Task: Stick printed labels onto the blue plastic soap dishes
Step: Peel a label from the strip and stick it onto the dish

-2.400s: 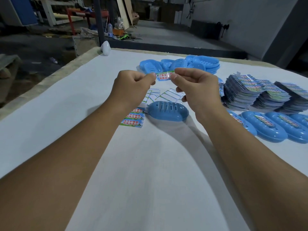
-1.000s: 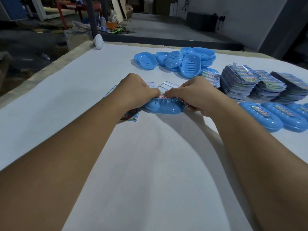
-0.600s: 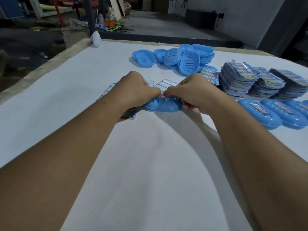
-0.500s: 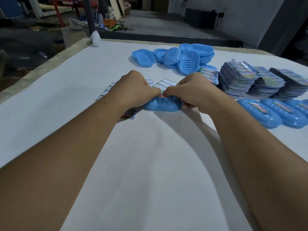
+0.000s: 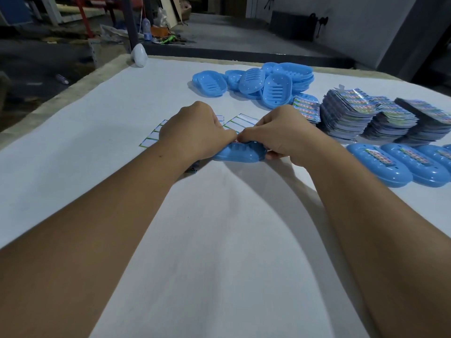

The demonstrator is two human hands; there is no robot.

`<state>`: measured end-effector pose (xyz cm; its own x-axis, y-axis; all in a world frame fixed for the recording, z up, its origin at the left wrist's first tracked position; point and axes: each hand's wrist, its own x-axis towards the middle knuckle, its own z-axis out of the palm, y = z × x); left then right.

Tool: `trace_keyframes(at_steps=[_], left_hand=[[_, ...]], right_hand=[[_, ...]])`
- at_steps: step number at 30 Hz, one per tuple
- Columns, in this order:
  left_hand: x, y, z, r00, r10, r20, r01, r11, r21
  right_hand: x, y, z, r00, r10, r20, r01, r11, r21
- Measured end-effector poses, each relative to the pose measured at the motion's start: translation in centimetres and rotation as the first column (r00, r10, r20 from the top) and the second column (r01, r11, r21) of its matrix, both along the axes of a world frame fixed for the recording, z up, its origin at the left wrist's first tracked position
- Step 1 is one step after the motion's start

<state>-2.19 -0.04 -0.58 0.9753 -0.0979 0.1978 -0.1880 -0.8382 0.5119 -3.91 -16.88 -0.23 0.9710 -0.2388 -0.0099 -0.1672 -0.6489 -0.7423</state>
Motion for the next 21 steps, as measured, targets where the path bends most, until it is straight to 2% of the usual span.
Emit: trace_keyframes(at_steps=[6, 11, 16, 21], left_hand=[[-0.01, -0.09, -0.21, 0.998, 0.013, 0.054, -0.017, 0.997, 0.075], [-0.37, -0.20, -0.21, 0.982, -0.017, 0.190, -0.020, 0.982, 0.189], [-0.42, -0.11, -0.25, 0.972, -0.031, 0.233, -0.020, 0.977, 0.213], [-0.29, 0.32, -0.34, 0.977, -0.007, 0.215, -0.032, 0.983, 0.180]], right_hand=[[-0.31, 0.19, 0.10, 1.000, 0.001, 0.014, -0.001, 0.999, -0.046], [-0.85, 0.39, 0.42, 1.000, 0.012, 0.029, -0.007, 0.985, -0.171], [-0.93, -0.03, 0.61, 1.000, 0.010, 0.030, -0.002, 0.969, -0.246], [-0.74, -0.38, 0.46, 0.999, 0.017, 0.027, -0.014, 0.992, -0.126]])
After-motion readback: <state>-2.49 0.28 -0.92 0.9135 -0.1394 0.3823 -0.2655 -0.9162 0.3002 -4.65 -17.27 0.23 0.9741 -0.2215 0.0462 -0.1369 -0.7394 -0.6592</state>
